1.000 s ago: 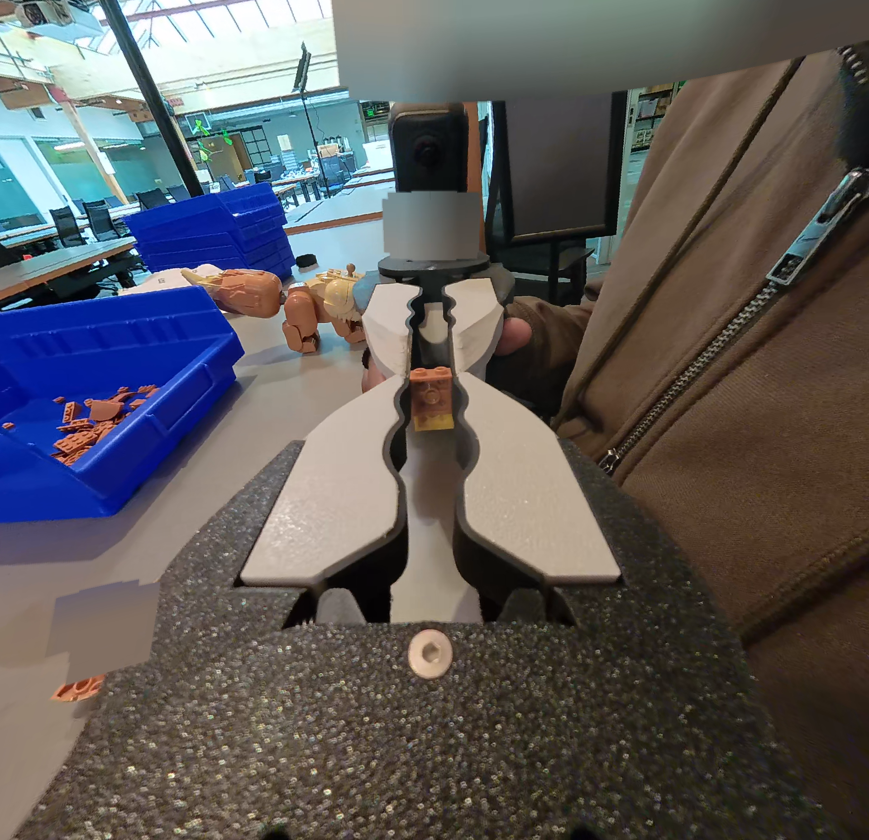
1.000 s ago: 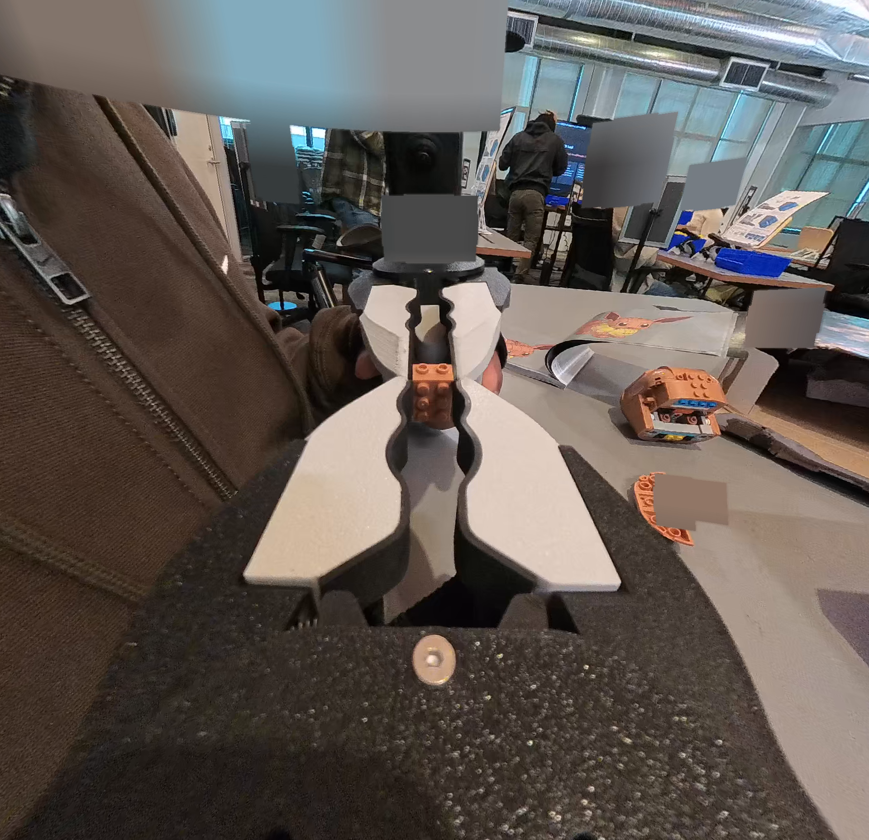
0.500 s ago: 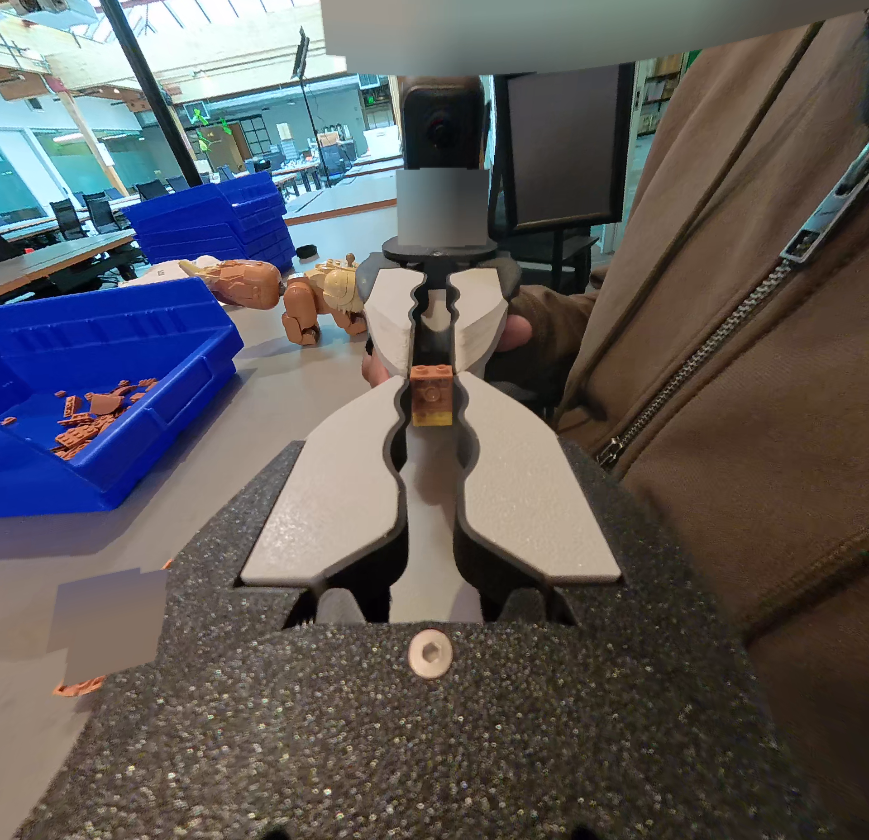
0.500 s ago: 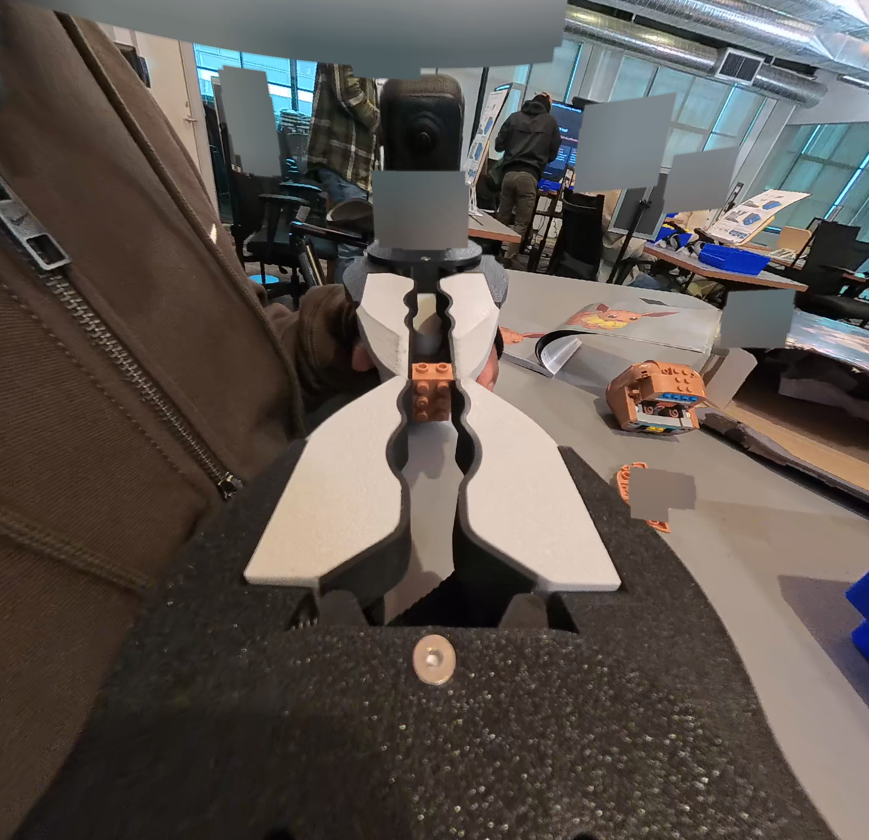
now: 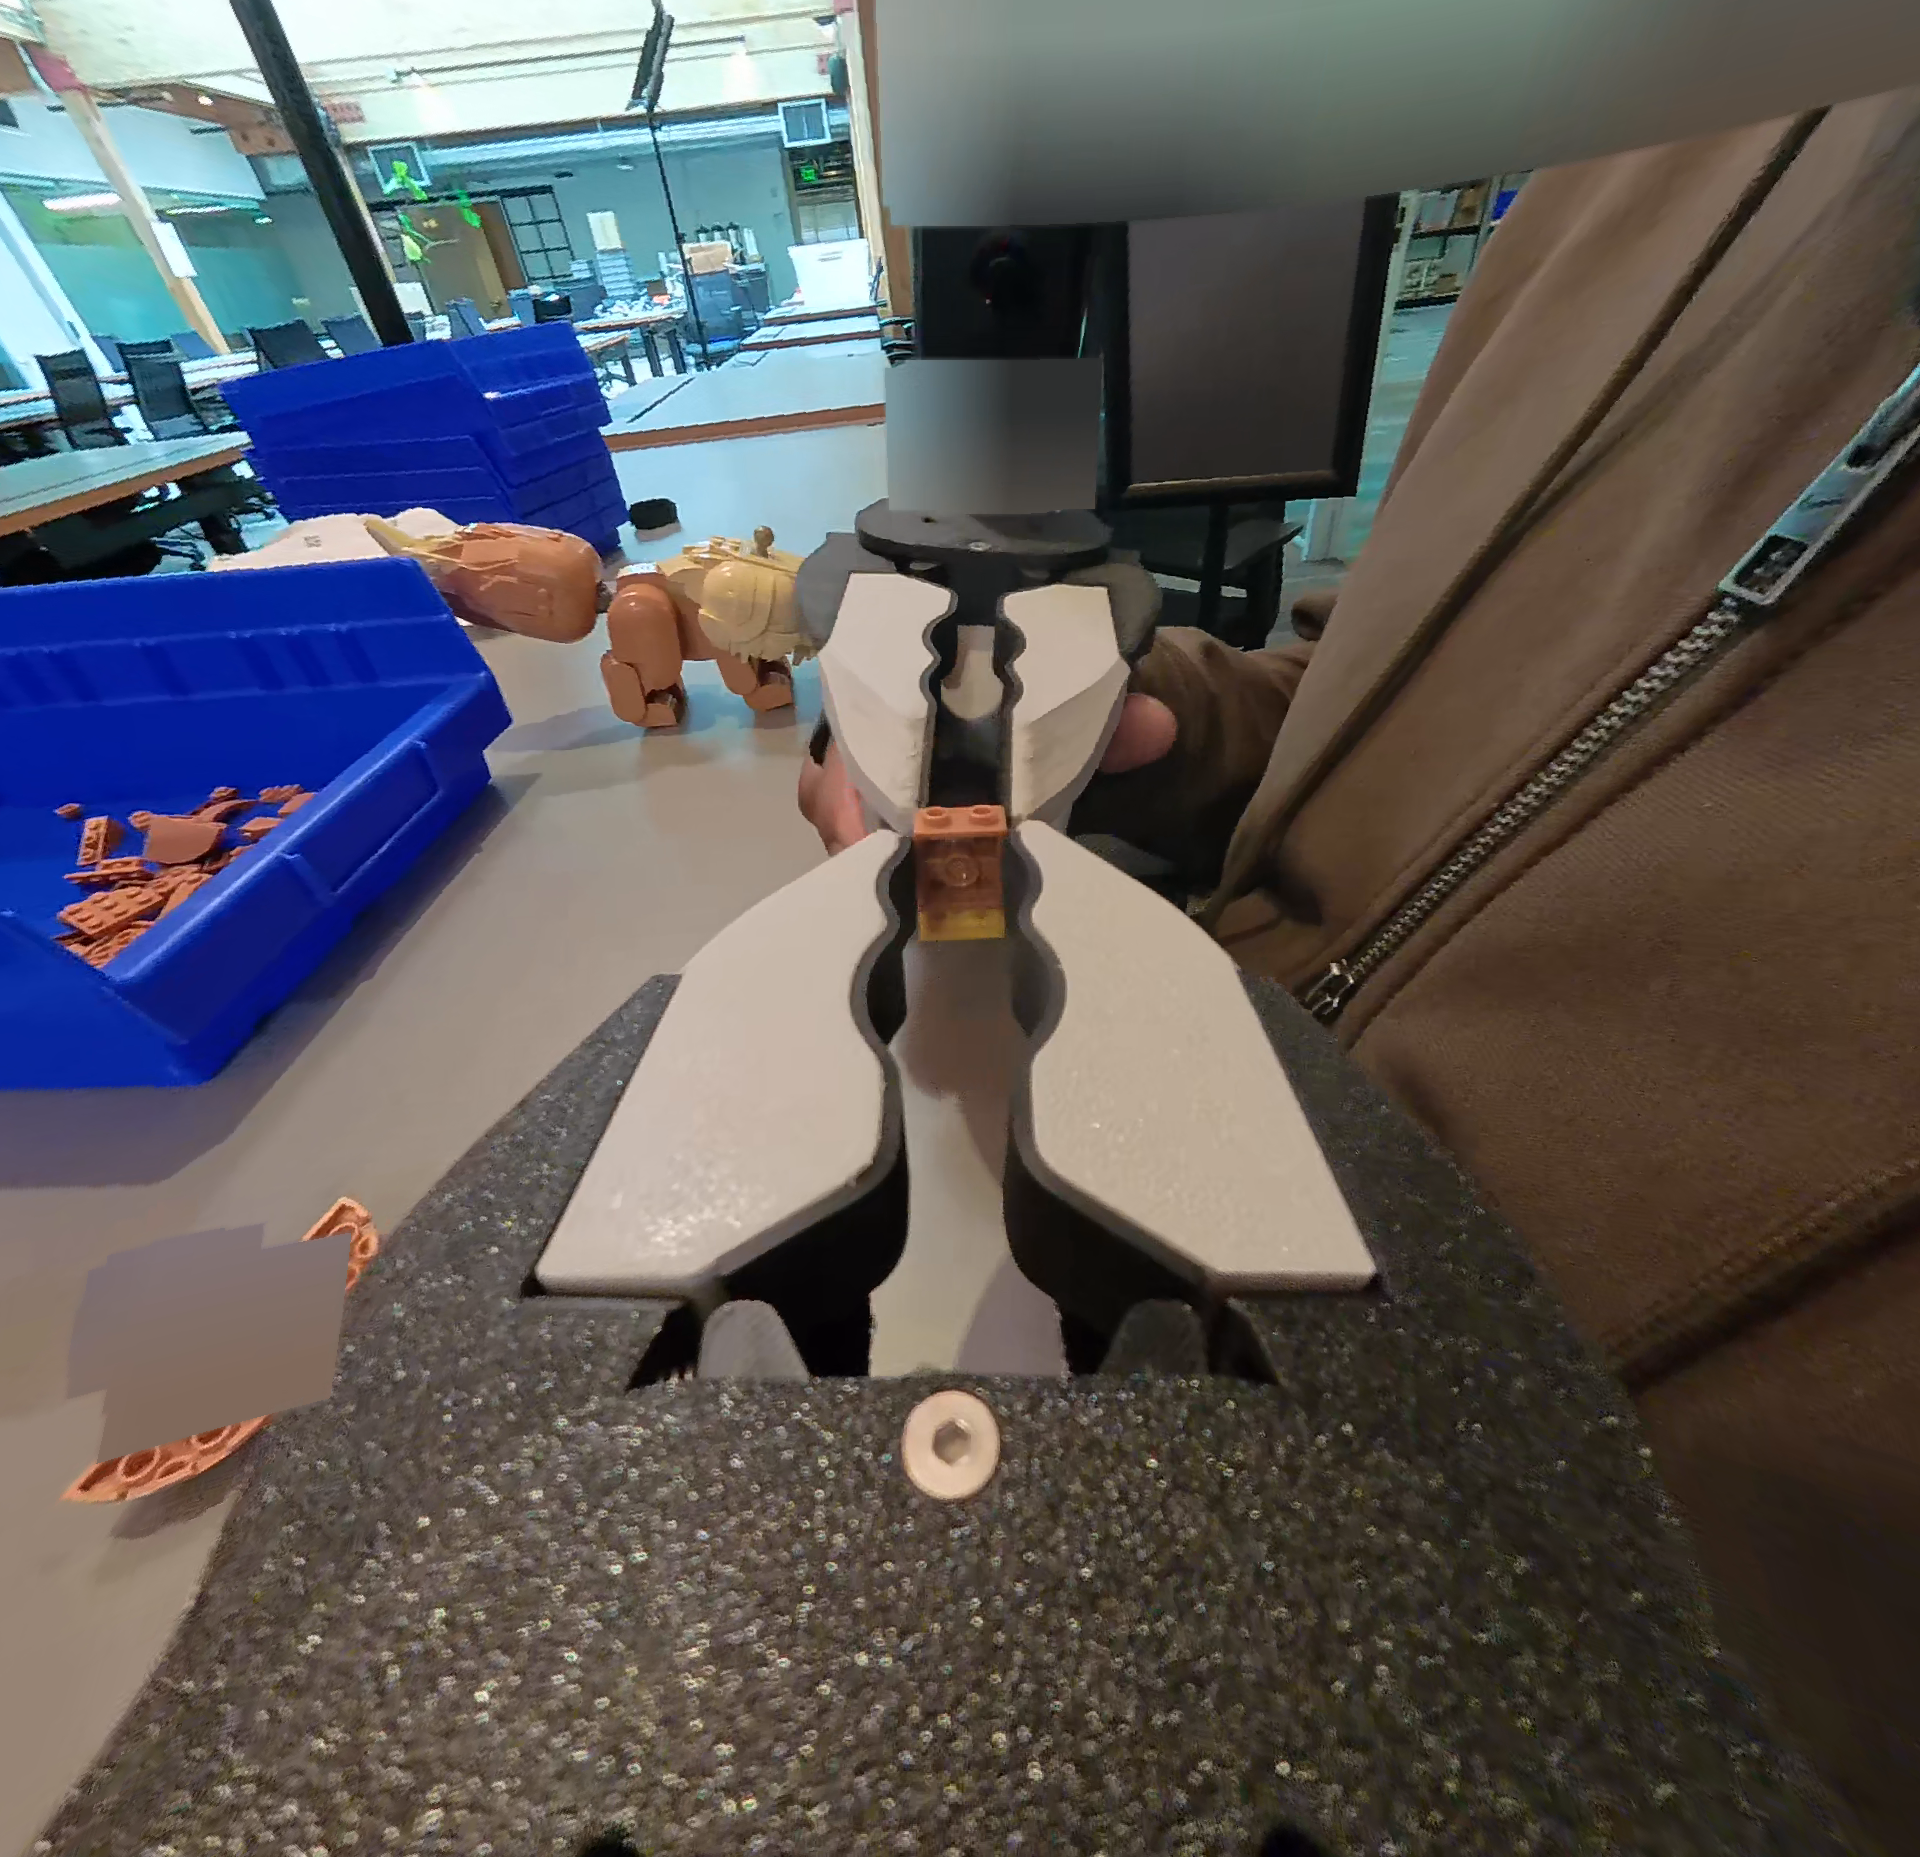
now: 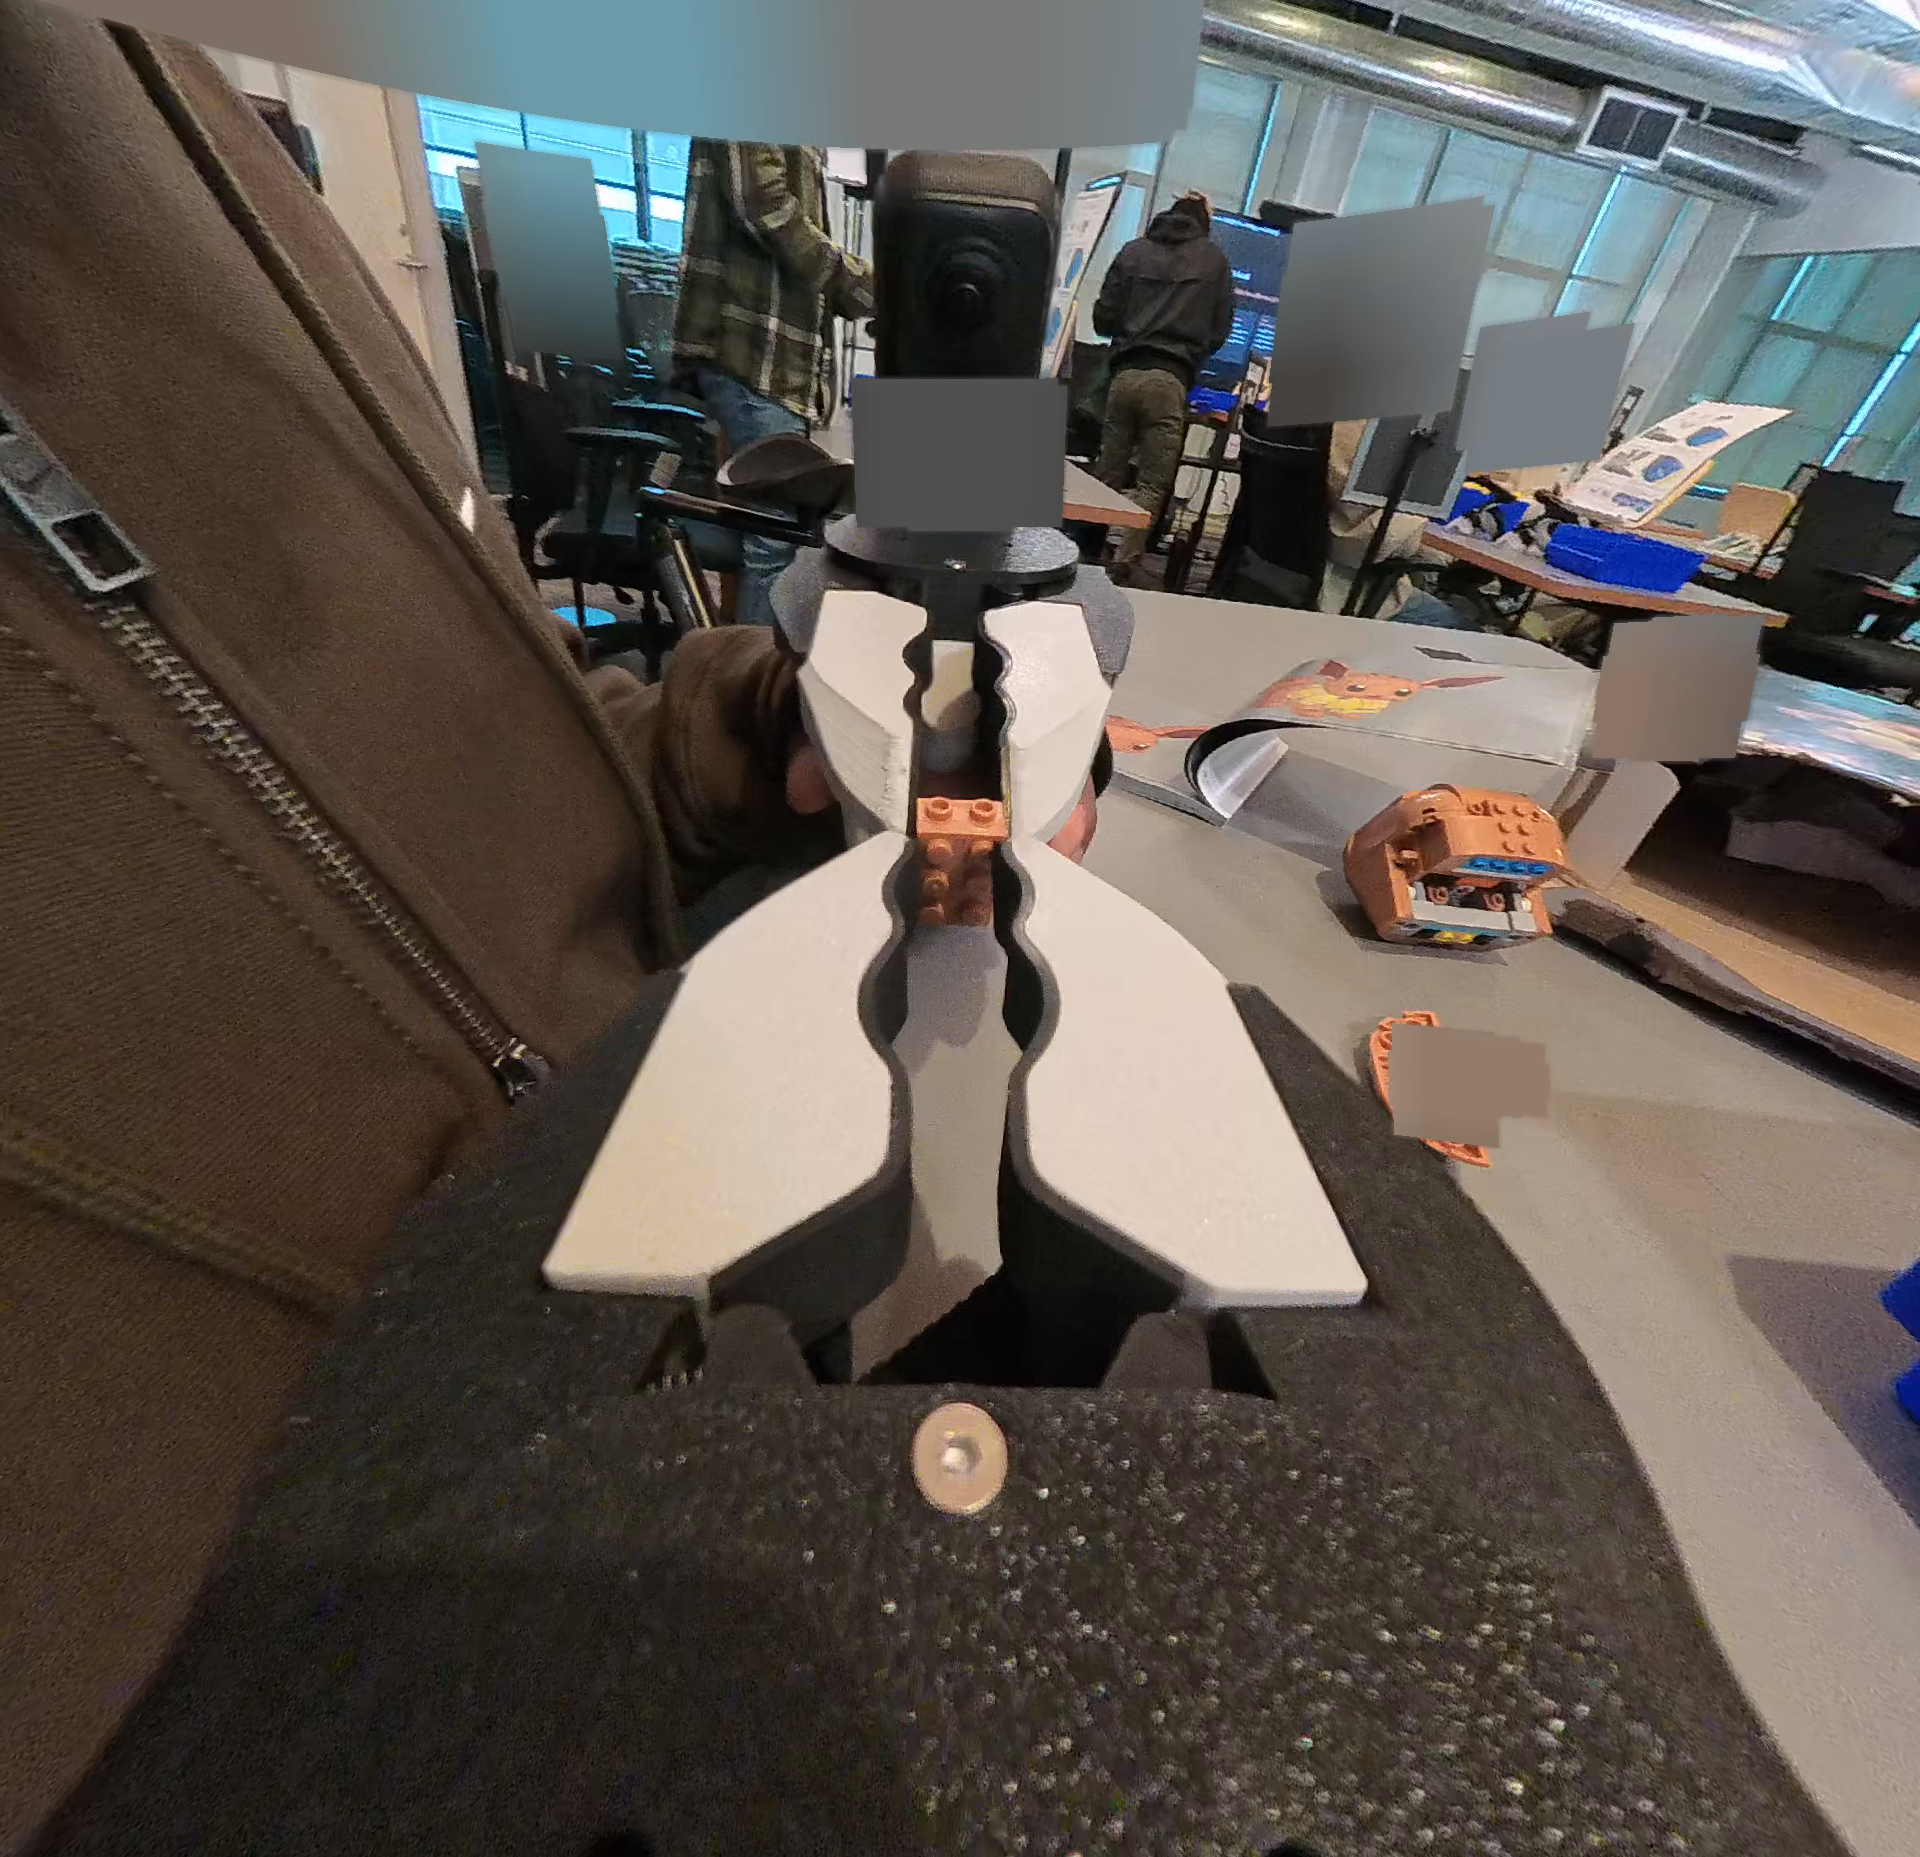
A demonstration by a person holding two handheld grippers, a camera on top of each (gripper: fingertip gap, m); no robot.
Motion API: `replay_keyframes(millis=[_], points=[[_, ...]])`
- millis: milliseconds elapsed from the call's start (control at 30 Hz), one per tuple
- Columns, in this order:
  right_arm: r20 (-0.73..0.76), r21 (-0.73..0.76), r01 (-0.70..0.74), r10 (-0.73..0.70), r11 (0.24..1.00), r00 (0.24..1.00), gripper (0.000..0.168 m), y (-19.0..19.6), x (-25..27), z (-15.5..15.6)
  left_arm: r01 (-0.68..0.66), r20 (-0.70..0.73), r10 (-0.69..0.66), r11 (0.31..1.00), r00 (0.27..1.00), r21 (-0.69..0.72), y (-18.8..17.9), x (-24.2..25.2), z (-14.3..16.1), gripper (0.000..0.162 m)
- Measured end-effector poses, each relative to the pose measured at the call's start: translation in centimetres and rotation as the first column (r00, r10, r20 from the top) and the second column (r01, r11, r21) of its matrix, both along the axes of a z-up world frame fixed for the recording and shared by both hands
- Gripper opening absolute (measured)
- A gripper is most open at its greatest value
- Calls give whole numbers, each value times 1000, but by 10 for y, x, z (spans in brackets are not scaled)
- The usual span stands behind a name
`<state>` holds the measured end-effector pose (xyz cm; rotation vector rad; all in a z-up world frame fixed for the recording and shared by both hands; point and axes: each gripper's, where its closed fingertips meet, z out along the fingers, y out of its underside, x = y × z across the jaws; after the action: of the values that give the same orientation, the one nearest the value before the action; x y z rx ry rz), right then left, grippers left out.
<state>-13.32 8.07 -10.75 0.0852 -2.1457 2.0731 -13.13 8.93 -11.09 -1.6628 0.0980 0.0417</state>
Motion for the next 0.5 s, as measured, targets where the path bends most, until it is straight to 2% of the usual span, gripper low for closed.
replay_keyframes(millis=[500], points=[[38, -12, -73, 73, 997, 997, 16, 3, 8, 1, 30, -34, -31, 999, 999, -25, 2, 7, -4, 16]])
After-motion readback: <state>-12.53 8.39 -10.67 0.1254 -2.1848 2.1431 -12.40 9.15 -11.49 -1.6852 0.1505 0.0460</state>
